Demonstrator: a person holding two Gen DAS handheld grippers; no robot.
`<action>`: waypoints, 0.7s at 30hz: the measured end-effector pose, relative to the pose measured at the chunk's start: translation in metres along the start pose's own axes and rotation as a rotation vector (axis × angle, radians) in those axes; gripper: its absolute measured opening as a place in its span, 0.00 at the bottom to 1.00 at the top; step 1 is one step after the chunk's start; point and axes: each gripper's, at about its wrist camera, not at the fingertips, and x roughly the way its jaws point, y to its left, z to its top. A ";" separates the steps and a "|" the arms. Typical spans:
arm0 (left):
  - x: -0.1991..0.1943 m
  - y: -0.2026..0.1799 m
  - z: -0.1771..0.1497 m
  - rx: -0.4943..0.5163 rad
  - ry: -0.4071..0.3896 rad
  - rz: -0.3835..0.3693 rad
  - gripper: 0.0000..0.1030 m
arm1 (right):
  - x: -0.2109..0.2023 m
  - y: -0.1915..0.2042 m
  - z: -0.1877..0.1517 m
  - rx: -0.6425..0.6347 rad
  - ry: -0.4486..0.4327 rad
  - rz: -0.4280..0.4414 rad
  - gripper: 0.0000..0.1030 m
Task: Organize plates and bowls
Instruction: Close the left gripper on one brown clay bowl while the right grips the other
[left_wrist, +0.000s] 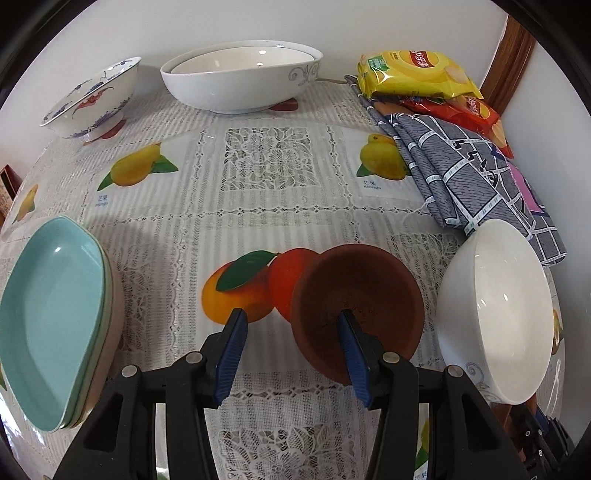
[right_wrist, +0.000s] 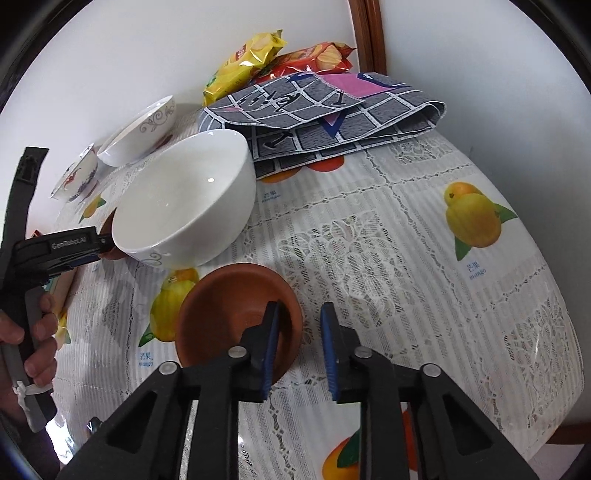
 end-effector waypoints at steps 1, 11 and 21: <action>0.000 0.000 0.000 -0.001 -0.006 -0.003 0.44 | 0.001 0.000 0.000 -0.003 -0.002 0.008 0.13; -0.002 -0.003 0.001 -0.020 -0.017 -0.049 0.15 | 0.000 0.007 0.004 -0.032 -0.017 0.021 0.09; -0.019 -0.001 -0.002 -0.017 -0.047 -0.083 0.08 | -0.008 0.009 0.004 -0.031 -0.034 0.029 0.08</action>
